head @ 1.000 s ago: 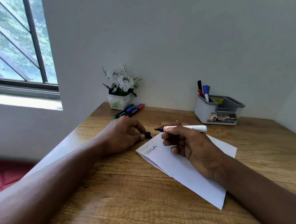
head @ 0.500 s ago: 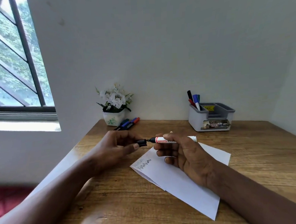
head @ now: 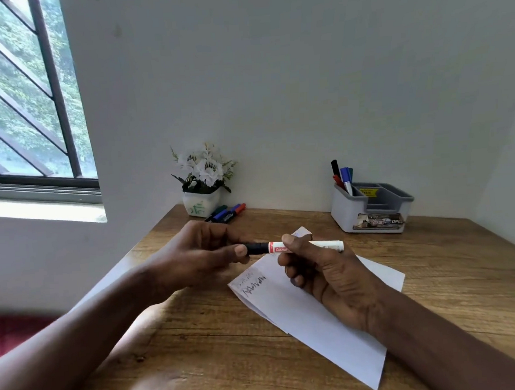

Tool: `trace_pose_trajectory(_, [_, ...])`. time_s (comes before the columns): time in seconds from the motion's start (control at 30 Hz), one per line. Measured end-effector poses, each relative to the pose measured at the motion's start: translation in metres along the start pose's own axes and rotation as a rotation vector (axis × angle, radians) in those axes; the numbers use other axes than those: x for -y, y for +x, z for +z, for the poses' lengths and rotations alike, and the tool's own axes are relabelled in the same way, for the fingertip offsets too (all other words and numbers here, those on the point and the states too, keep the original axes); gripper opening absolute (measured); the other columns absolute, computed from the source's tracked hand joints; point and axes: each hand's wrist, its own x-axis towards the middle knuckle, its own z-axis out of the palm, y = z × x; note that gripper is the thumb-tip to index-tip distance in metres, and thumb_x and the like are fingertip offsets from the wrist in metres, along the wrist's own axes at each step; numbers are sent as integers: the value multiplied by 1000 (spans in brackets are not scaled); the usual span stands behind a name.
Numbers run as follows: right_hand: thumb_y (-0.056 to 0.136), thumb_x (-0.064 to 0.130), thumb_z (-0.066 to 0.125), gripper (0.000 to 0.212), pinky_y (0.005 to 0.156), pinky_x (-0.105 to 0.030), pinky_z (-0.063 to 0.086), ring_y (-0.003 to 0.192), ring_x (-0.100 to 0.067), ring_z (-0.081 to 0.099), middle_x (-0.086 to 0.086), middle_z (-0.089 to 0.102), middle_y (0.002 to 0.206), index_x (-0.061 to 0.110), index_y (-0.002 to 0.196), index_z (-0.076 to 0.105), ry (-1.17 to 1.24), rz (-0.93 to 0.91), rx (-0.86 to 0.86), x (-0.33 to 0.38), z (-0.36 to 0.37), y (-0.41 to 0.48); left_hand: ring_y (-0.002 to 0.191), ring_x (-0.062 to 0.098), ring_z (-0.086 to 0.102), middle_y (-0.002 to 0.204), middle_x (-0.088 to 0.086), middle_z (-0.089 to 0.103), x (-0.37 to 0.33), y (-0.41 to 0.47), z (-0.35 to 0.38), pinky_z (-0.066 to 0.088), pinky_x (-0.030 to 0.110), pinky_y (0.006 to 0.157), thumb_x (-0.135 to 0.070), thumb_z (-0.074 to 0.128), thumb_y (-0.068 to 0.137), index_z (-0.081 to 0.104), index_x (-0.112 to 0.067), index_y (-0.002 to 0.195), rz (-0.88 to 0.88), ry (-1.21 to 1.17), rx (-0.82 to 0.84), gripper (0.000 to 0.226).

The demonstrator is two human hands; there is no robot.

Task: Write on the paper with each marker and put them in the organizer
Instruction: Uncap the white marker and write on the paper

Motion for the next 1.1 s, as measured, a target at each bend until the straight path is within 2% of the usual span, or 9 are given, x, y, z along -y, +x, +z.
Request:
trace_pose_trajectory(0.13, [81,15,76,23,55,-23,54,61,-17,65,-18,73,81,-3,95,75,76,-14,3,-1,2,2,95,23,65,101,21,74,-1,5,0,47,38,87,-23,76,84,75,-2,107,47,-76,-44,31])
trace_pose_trajectory(0.37, [82,17,76,15,54,-24,54,60,-17,65,-16,72,76,2,85,77,80,4,2,2,2,2,101,26,68,106,21,74,-3,7,5,50,39,95,-19,73,86,71,6,111,37,-97,-26,36])
trace_pose_trajectory(0.5, [78,32,74,27,58,-27,52,63,-18,65,-13,74,76,7,87,78,-143,-71,-4,6,-2,4,110,45,67,111,22,74,1,4,9,46,60,96,-31,77,86,74,-5,112,-29,-82,30,37])
trace_pose_trajectory(0.57, [79,37,71,35,59,-29,50,66,-19,66,-13,76,79,6,94,77,-201,-126,-34,6,-3,6,109,41,68,109,13,76,0,5,10,47,63,97,-38,76,88,76,-14,108,0,19,-50,31])
trace_pose_trajectory(0.67, [93,38,62,33,59,-30,49,66,-20,67,-15,78,84,8,97,75,-246,-221,-77,8,-5,8,104,5,69,109,-13,76,0,7,6,55,46,96,-62,66,86,75,-30,112,85,411,-198,42])
trace_pose_trajectory(0.77, [99,33,58,27,60,-31,49,75,-24,69,-16,78,90,12,104,75,-312,-328,-93,12,-11,7,116,-11,56,129,-22,66,-2,6,2,50,31,101,-78,53,83,64,-36,131,55,699,-196,64])
trace_pose_trajectory(0.87, [95,36,64,26,64,-32,51,89,-25,70,-11,78,98,18,111,74,-381,-368,-79,12,-14,9,132,-1,44,152,-17,48,-7,5,6,37,24,102,-78,44,81,47,-37,148,-41,806,-102,78])
trace_pose_trajectory(1.0, [87,51,61,46,68,-31,54,100,-22,70,-10,75,115,22,121,73,-324,-323,-78,12,-21,15,147,10,33,162,-9,35,-4,7,9,29,31,116,-78,42,84,33,-34,156,-109,870,-18,85])
trace_pose_trajectory(1.1, [96,38,63,24,67,-29,57,100,-21,71,-4,77,111,27,110,78,-361,-346,-167,13,-26,17,147,13,33,163,-7,34,4,11,7,30,33,118,-76,49,85,32,-31,156,-153,912,22,86])
